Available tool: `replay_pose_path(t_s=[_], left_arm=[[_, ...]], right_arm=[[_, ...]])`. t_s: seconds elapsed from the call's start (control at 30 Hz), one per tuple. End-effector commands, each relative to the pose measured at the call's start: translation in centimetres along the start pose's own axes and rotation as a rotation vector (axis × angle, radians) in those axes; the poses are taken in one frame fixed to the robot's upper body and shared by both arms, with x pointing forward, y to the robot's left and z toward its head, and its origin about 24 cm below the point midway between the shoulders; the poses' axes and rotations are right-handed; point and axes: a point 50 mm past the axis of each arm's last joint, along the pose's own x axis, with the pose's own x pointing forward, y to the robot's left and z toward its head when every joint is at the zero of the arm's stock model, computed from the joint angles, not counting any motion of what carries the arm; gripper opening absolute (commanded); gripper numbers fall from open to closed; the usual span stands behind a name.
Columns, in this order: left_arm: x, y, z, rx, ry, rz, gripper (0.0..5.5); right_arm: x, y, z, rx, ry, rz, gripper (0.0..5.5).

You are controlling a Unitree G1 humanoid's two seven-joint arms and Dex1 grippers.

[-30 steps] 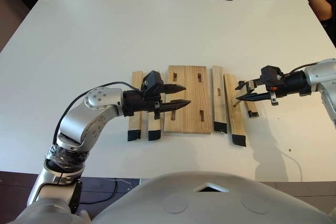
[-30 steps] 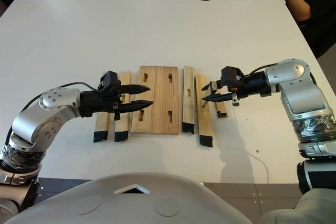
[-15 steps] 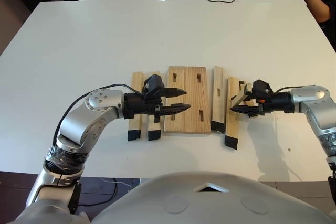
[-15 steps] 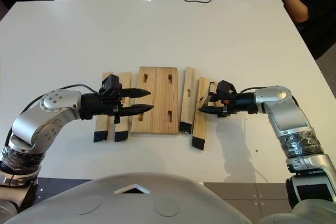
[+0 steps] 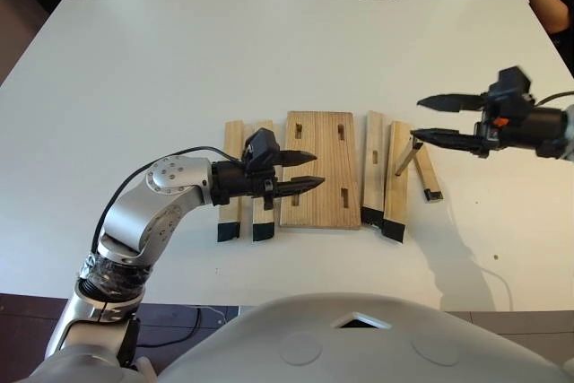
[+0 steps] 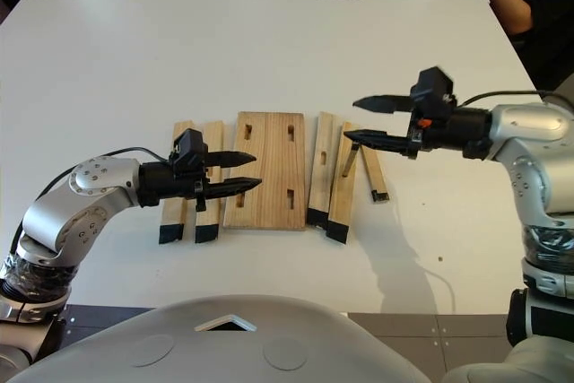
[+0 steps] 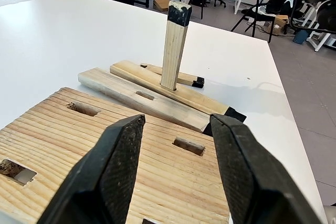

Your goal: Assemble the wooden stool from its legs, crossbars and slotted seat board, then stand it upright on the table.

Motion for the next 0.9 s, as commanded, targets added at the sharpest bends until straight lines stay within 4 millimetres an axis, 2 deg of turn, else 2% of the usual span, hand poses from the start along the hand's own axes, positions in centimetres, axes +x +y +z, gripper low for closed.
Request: replay_pose_path(t_s=[0.03, 0.17, 0.4, 0.5, 0.53, 0.63, 0.73, 0.8, 0.9], left_arm=[[0.0, 0.2, 0.2, 0.02, -0.008, 0.021, 2.3], [0.2, 0.5, 0.5, 0.023, -0.006, 0.013, 2.3], [0.1, 0.8, 0.4, 0.019, 0.017, 0.003, 2.3], [0.1, 0.8, 0.3, 0.016, 0.023, 0.006, 2.3], [0.1, 0.8, 0.2, 0.014, 0.025, 0.008, 2.3], [0.2, 0.7, 0.1, 0.014, 0.037, 0.001, 2.3], [0.1, 0.7, 0.2, 0.015, 0.046, -0.012, 2.3], [-0.1, 0.9, 0.2, 0.016, 0.055, -0.017, 2.3], [-0.3, 1.1, 0.2, 0.014, 0.058, -0.009, 2.3]], right_arm=[[1.4, -0.6, 3.4, -0.064, -0.169, -0.102, 2.85], [3.3, -1.2, 3.1, -0.072, -0.194, -0.2, 2.85], [4.4, -0.5, 3.1, -0.024, -0.249, -0.208, 2.85], [4.9, -0.2, 2.0, 0.025, -0.249, -0.221, 2.85], [5.1, -0.1, 1.2, 0.061, -0.246, -0.224, 2.85], [5.9, 1.6, -5.4, 0.204, -0.128, -0.249, 2.85], [5.7, 2.8, -9.6, 0.317, -0.073, -0.296, 2.85], [5.3, 2.8, -9.6, 0.331, -0.107, -0.329, 2.85], [5.0, 1.8, -5.3, 0.264, -0.261, -0.342, 2.85]])
